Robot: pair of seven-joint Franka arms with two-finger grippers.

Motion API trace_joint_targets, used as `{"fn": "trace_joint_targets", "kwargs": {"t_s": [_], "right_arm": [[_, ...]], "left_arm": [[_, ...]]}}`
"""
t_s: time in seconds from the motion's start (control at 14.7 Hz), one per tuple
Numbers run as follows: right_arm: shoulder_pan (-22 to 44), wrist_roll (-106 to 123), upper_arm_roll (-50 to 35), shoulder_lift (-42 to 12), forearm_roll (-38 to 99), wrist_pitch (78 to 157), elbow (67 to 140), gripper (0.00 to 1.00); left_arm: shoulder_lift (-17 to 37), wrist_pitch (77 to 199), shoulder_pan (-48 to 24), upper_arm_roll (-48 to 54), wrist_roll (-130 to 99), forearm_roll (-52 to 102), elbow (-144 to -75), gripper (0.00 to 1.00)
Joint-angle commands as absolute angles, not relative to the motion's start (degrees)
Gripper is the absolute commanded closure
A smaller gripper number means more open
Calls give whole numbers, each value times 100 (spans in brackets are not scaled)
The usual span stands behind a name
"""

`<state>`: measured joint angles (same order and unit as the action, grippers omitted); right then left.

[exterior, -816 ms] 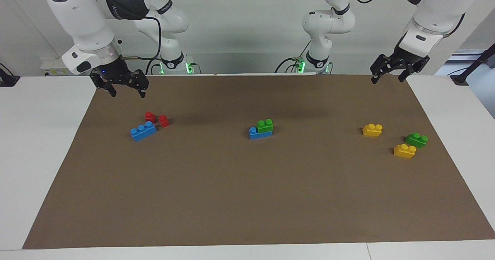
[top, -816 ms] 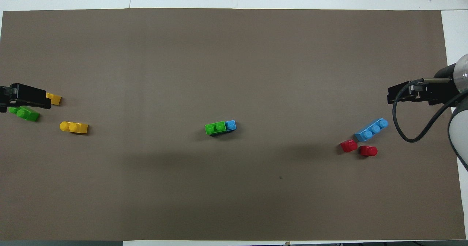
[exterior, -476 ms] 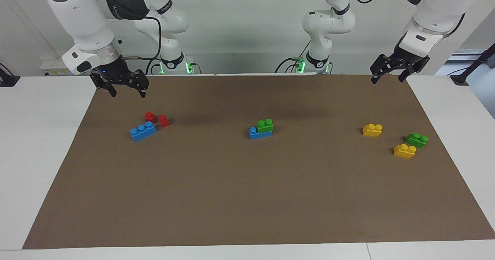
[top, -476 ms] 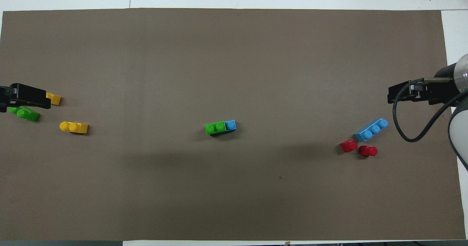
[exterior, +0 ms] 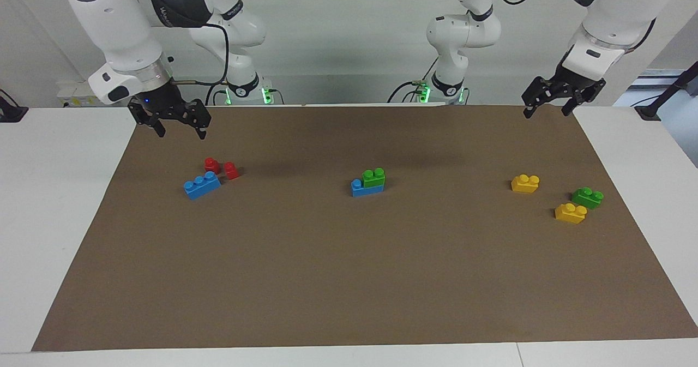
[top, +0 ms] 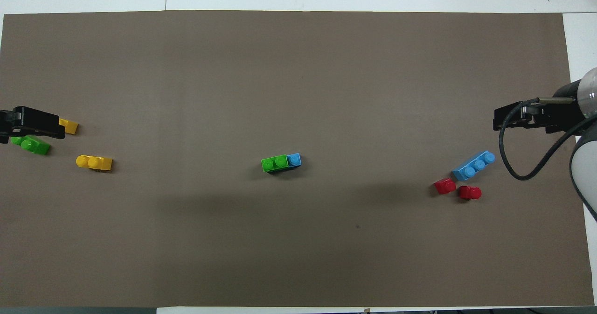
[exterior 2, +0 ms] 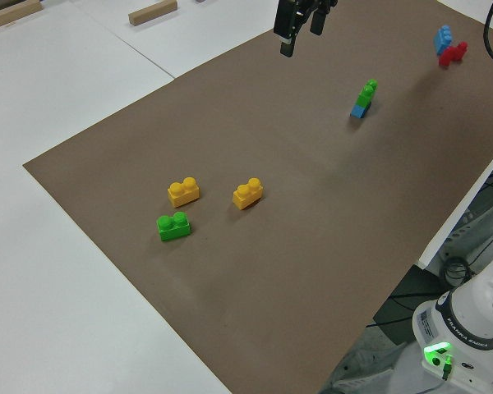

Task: Remove green block with left arm and hold with right

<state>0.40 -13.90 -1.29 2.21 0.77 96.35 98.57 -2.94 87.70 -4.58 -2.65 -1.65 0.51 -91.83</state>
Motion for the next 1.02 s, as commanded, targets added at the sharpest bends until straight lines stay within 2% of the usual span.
{"fn": "trace_joint_targets", "kwargs": {"t_s": [0.0,0.27,0.48,0.75,0.95], "right_arm": [[280,-3313,-211,220,534,10123,10159,1],[720,-5952,-211,-96,1341,10642,10397,1],[1054,-7265,-211,-290,2212,11195,10756,1],[1475,-8207,-211,-579,3259,11987,11188,1],[1923,-8454,-220,-843,3374,12671,11390,2]], "left_arm": [[-422,8754,-360,-220,-97,167,-9316,0],[-422,8745,-360,-220,-166,176,-9316,0],[-518,8789,-483,-150,-1295,176,-9509,0],[-764,9017,-1123,-141,-3440,185,-10009,0],[-1045,9525,-1703,-141,-5530,185,-10606,0]]}}
